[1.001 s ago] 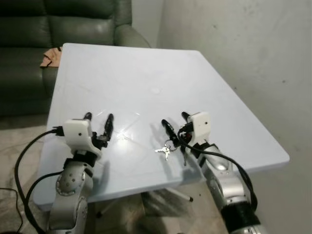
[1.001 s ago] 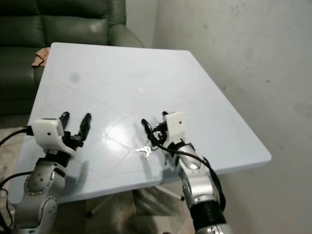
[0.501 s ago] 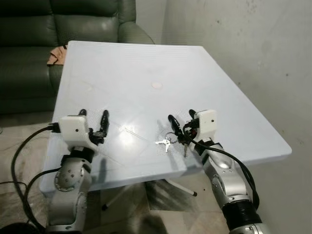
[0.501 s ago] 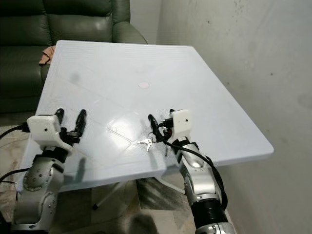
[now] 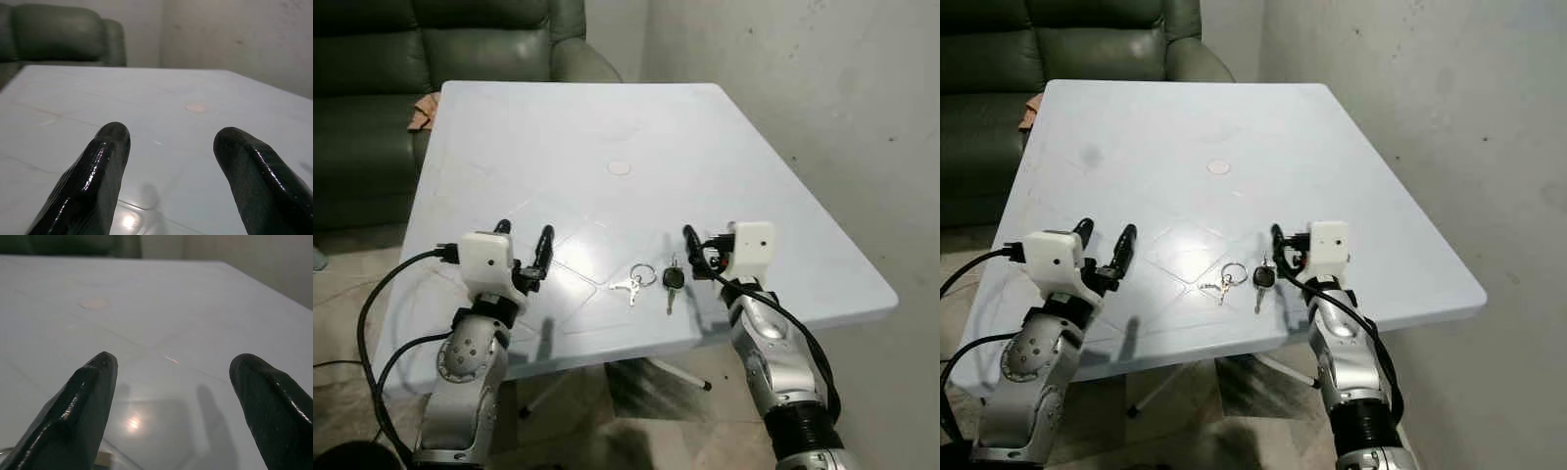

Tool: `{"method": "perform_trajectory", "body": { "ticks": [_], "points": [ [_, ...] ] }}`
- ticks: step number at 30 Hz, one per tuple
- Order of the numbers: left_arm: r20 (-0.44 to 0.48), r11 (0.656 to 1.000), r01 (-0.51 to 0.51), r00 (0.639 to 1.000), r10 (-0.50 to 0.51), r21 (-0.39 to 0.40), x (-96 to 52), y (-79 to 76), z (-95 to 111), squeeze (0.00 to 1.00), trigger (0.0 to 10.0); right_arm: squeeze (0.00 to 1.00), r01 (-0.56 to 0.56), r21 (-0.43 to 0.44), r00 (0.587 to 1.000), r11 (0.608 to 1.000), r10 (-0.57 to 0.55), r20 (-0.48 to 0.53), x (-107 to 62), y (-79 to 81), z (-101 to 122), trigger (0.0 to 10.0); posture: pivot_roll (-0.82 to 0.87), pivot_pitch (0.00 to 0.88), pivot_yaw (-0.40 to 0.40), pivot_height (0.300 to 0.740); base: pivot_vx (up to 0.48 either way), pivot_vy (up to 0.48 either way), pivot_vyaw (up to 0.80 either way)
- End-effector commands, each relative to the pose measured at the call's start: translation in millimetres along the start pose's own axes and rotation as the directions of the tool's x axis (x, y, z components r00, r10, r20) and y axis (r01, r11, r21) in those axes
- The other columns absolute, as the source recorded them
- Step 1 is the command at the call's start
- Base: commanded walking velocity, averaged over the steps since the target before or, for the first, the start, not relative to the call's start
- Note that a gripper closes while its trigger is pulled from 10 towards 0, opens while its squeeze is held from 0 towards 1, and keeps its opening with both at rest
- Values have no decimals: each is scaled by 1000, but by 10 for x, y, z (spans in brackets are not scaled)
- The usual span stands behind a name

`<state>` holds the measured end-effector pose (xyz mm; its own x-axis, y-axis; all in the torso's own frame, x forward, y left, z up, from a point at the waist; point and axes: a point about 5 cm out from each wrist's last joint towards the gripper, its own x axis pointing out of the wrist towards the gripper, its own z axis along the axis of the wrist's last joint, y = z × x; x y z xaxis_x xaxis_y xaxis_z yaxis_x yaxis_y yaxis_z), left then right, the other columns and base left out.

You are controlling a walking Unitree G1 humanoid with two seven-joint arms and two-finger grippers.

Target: Hang keys on a hook

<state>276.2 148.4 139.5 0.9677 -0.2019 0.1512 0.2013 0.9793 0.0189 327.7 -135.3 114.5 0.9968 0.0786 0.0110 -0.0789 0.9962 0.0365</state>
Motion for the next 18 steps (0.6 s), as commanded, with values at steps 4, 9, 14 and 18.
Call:
{"method": "perform_trajectory", "body": {
  "ticks": [4,9,14,18],
  "points": [
    [-42,992,128,991,-128,-6,-95,-275,-90,0,10000,0,39,-56,999,998,-39,4,-35,-77,5,10000,-82,123,-39,740,0,0,0],
    [-46,982,187,981,-188,-20,-102,-436,-99,0,10000,0,-21,-55,1000,998,21,6,-68,-32,-8,10000,-93,130,-18,740,0,0,0],
    [-46,980,199,979,-200,-22,-77,-429,-86,0,10000,0,-50,-61,999,997,50,9,-72,19,-6,10000,-106,129,4,740,0,0,0],
    [-62,975,221,973,-221,-18,-52,-421,-100,0,10000,0,-106,-64,994,992,106,-5,-101,85,-13,10000,-119,129,22,740,0,0,0]
  ]
}}
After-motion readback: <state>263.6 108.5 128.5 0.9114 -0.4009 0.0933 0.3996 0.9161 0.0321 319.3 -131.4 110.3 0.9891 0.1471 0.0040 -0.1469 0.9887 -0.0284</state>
